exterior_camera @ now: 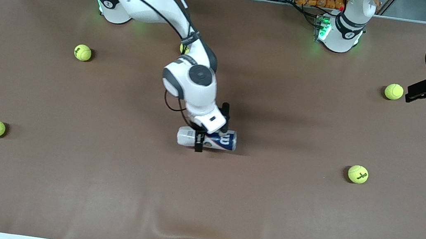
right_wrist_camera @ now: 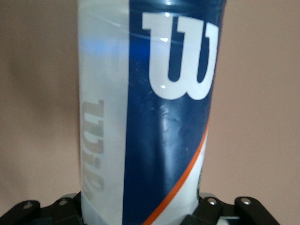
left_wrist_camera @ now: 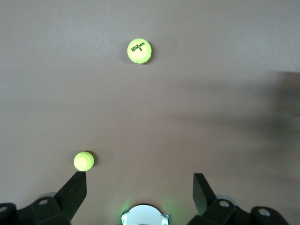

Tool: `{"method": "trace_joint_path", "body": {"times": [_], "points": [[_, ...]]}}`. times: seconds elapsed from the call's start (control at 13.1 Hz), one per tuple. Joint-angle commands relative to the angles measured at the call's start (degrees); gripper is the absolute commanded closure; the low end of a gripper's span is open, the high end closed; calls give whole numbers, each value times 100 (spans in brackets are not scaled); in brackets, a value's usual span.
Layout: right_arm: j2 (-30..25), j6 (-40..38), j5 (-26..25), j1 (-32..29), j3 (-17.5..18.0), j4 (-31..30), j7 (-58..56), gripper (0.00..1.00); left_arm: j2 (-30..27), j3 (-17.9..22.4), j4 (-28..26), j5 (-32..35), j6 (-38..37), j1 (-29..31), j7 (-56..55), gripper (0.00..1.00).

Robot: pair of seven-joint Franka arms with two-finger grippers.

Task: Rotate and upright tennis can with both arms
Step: 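Lower the can on its side and open the right gripper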

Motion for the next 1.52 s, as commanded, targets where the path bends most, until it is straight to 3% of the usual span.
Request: {"method": "trace_joint_path", "body": {"times": [0.0, 0.15, 0.38, 0.76, 1.22, 1.45], "points": [[582, -46, -506, 186, -88, 585, 546, 33, 8, -25, -1, -5, -53, 2, 87, 0], [785, -19, -682, 195, -97, 744, 573, 28, 9, -25, -1, -5, -44, 2, 87, 0], [829, -19, -901, 239, -97, 727, 923, 0, 44, -25, -1, -146, -35, 10, 87, 0], [699, -81, -1026, 301, -88, 726, 1311, 0, 122, -25, 8, -181, -9, -7, 87, 0], [-13, -1177, -964, 327, 246, 726, 1329, 0, 886, -25, 16, -1190, 649, -191, -18, 0], [-487, -1688, -281, 310, 238, 700, 1426, 0, 1396, -25, 16, -1893, 992, -209, -36, 0]]}}
